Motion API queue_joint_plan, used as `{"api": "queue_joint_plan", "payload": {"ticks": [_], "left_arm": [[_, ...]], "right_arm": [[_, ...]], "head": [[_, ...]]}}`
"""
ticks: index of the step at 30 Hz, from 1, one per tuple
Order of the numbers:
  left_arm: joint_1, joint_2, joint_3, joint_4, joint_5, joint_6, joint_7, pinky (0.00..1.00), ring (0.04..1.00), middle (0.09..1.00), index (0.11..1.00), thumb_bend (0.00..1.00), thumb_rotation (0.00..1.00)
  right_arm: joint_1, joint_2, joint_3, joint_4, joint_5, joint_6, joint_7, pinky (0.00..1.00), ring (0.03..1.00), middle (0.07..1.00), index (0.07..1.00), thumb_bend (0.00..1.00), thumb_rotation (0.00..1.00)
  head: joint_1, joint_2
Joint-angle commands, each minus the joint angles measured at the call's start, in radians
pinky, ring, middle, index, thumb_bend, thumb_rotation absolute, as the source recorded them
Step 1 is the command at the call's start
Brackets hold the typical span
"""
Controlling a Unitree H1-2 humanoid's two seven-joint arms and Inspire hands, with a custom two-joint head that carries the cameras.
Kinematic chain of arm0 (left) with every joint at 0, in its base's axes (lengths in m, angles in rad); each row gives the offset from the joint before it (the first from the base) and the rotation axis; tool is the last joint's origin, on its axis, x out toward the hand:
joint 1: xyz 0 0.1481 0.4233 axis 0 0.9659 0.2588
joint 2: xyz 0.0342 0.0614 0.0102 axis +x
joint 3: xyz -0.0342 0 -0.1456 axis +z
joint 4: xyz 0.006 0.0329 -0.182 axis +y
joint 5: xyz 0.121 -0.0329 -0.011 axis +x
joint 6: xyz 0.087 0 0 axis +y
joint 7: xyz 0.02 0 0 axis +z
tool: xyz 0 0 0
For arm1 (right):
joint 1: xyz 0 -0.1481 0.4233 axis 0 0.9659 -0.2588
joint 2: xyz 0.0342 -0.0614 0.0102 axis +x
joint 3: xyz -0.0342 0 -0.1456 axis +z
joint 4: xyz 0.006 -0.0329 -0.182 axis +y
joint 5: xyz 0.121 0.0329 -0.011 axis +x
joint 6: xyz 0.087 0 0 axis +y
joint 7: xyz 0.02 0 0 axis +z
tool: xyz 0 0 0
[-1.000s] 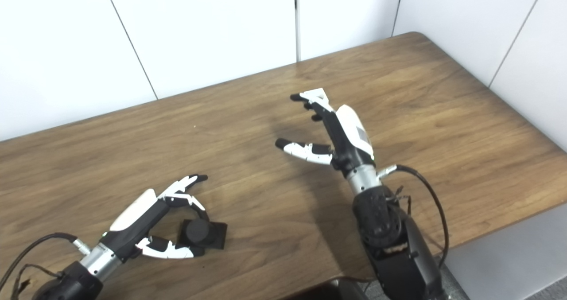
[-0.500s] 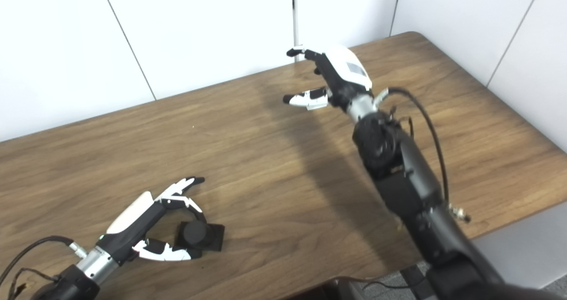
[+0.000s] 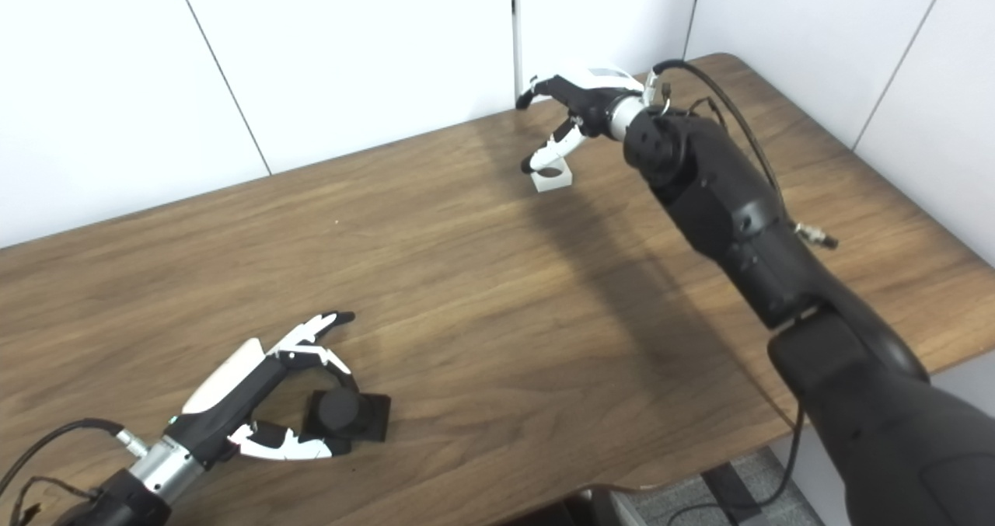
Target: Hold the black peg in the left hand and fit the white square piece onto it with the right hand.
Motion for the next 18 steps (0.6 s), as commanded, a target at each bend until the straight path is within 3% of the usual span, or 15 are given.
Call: {"api": "queue_joint_plan", "payload": {"ticks": [1, 9, 18], "left_arm": [[0.009, 0.027, 0.000, -0.006, 0.024, -0.003, -0.017, 1.00, 1.000, 0.977, 0.489, 0.52, 0.06], [0.016, 0.026, 0.001, -0.008, 0.023, -0.002, -0.015, 1.00, 1.000, 0.978, 0.489, 0.52, 0.07], [0.025, 0.023, 0.002, -0.010, 0.025, -0.008, -0.011, 1.00, 1.000, 0.978, 0.489, 0.52, 0.07]], "right_arm": [[-0.105, -0.035, 0.021, 0.002, -0.008, -0.025, 0.042, 0.85, 0.999, 0.990, 0.841, 0.87, 0.34], [-0.178, -0.053, 0.105, 0.071, -0.066, -0.003, 0.122, 0.93, 1.000, 0.998, 0.851, 0.97, 0.35], [-0.165, -0.044, 0.123, 0.118, -0.083, -0.004, 0.126, 0.93, 1.000, 0.993, 0.830, 0.99, 0.34]], "head": [[-0.001, 0.001], [0.008, 0.007], [0.018, 0.015]]}}
